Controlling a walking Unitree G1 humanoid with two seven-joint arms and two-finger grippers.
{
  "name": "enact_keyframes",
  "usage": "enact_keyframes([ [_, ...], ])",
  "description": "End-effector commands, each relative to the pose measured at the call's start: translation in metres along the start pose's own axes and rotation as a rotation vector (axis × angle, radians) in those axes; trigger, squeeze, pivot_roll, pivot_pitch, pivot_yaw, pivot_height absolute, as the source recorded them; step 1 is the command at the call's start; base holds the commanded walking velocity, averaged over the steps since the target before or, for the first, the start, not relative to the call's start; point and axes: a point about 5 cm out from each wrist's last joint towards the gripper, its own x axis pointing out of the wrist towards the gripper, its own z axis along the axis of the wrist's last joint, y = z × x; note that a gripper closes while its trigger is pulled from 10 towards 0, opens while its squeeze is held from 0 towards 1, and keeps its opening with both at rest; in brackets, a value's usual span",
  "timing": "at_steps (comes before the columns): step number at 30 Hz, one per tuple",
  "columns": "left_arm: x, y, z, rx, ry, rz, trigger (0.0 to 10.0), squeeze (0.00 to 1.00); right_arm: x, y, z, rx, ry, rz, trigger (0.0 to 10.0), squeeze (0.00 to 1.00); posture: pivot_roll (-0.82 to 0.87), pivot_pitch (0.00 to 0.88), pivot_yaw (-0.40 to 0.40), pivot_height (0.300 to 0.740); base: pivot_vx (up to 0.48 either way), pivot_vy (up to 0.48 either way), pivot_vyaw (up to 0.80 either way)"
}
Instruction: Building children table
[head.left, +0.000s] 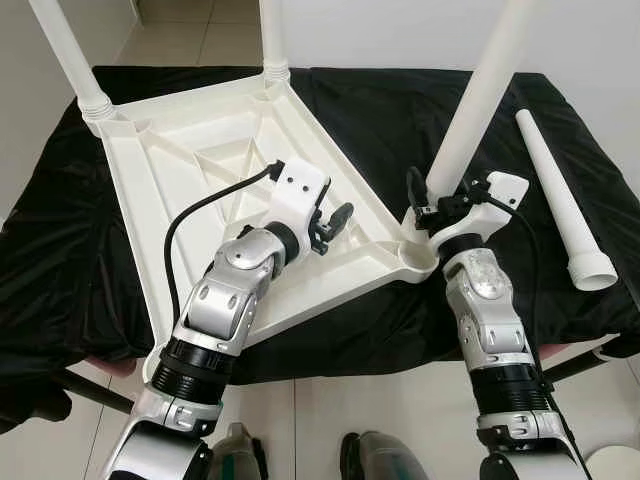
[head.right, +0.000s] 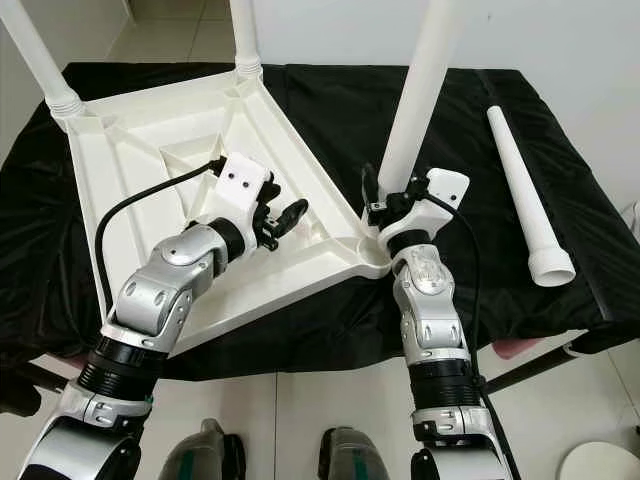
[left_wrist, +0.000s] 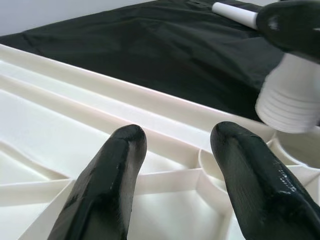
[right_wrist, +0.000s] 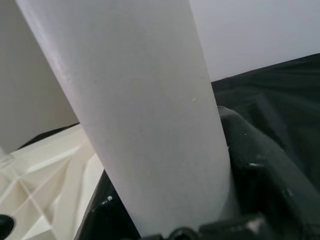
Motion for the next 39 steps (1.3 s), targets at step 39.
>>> enact_keyframes([
  [39, -0.026, -0.03, 0.001, 0.038, -0.065, -0.258, 10.0, 0.0, -0.028, -0.002, -0.022, 0.033, 0.11, -0.001, 10.0, 0.0, -0.13, 0.04, 0.0, 0.74, 0.0, 0.0, 0.0],
])
